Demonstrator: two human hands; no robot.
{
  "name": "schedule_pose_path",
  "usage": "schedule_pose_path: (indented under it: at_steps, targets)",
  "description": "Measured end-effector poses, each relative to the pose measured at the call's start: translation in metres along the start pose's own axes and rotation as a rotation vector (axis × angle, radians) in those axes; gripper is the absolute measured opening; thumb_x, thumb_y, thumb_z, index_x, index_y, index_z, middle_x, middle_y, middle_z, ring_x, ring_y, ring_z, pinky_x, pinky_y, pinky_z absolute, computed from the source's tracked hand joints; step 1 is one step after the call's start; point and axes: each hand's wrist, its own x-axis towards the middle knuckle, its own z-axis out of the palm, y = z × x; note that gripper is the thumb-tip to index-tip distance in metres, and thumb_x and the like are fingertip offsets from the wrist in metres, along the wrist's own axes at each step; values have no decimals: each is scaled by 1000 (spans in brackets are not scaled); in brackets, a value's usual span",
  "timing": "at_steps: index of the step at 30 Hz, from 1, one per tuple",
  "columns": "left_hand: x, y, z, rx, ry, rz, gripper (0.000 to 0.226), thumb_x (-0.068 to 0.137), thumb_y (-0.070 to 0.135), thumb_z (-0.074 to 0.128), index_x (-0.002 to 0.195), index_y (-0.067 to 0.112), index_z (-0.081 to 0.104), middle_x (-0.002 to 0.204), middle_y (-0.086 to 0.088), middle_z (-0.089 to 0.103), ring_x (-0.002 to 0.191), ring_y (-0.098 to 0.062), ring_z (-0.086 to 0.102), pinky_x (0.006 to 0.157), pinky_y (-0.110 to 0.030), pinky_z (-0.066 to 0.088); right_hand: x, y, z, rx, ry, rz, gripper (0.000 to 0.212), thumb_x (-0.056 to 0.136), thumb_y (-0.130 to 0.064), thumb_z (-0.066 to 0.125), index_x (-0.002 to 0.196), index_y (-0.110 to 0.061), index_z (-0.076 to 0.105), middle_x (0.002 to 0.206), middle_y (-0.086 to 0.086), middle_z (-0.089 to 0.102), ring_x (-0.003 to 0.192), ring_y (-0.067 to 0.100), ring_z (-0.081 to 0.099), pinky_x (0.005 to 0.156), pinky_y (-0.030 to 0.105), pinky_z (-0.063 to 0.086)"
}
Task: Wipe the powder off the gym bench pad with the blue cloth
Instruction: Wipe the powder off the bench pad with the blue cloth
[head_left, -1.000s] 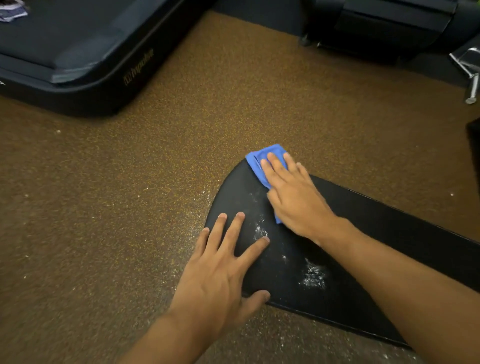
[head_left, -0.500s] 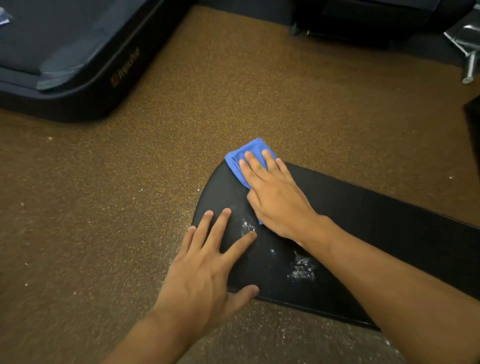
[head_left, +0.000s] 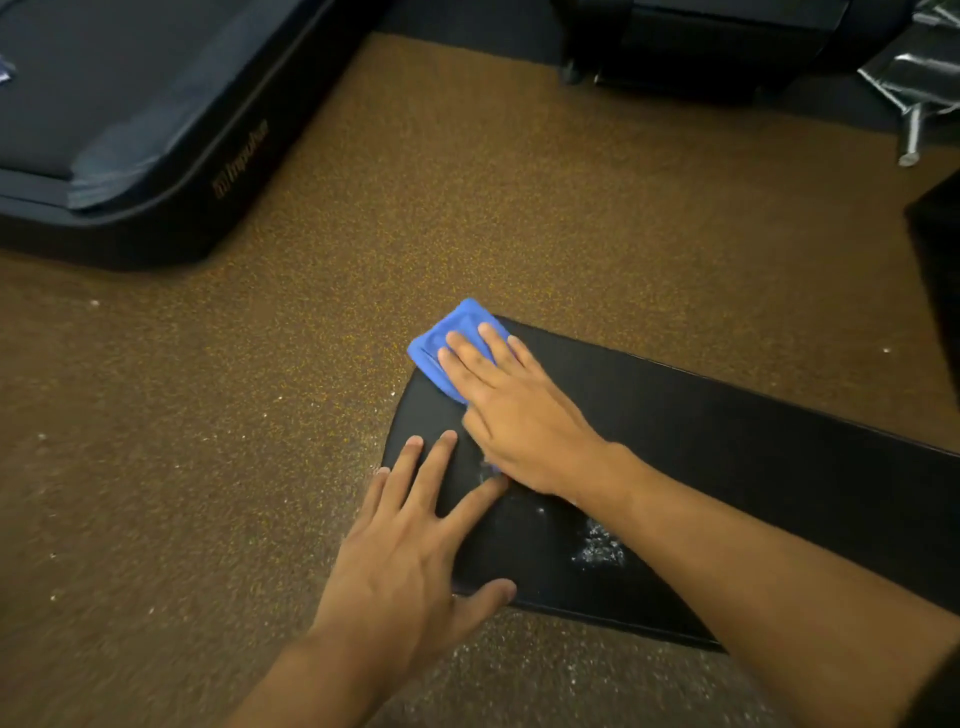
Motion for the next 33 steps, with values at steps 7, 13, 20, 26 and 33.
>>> schedule_pose_path:
  at_steps: [7, 13, 20, 26, 33]
  targets:
    - [-2, -13, -17, -244, 38, 25, 71, 84, 77, 45, 147, 43, 38, 167, -1, 21, 153, -23, 22, 121, -42, 28, -36, 38, -7, -34, -77, 97, 74, 89, -36, 13, 161, -18, 17, 169, 3, 14, 156, 28, 1, 125, 43, 4]
    - [54, -38, -57, -365, 242, -50, 54, 98, 47, 38, 144, 21, 49, 154, -2, 46, 144, -15, 38, 117, -17, 18, -20, -29, 9, 58, 49, 116, 70, 89, -33, 27, 156, -10, 33, 165, 8, 29, 153, 36, 17, 124, 52, 16]
    - [152, -42, -83, -181, 35, 61, 51, 94, 43, 48, 137, 19, 58, 137, -7, 62, 127, -27, 56, 110, -35, 39, -58, -1, 13, 19, 19, 51, 67, 94, -35, 29, 159, -17, 28, 167, 3, 24, 156, 28, 12, 124, 50, 18]
    - [194, -29, -80, -43, -168, 33, 59, 89, 48, 66, 142, 26, 53, 137, -15, 62, 129, -31, 54, 105, -35, 41, -68, -57, 21, 61, 23, 53, 71, 92, -35, 33, 159, -13, 24, 167, 5, 22, 155, 34, 9, 124, 51, 15]
    - [208, -25, -72, -13, -242, -11, 74, 71, 66, 73, 137, 41, 51, 122, -12, 55, 122, -33, 55, 105, -45, 45, -92, -25, 22, 12, -43, -114, 67, 95, -34, 34, 160, -20, 23, 168, 1, 21, 156, 27, 8, 125, 48, 16]
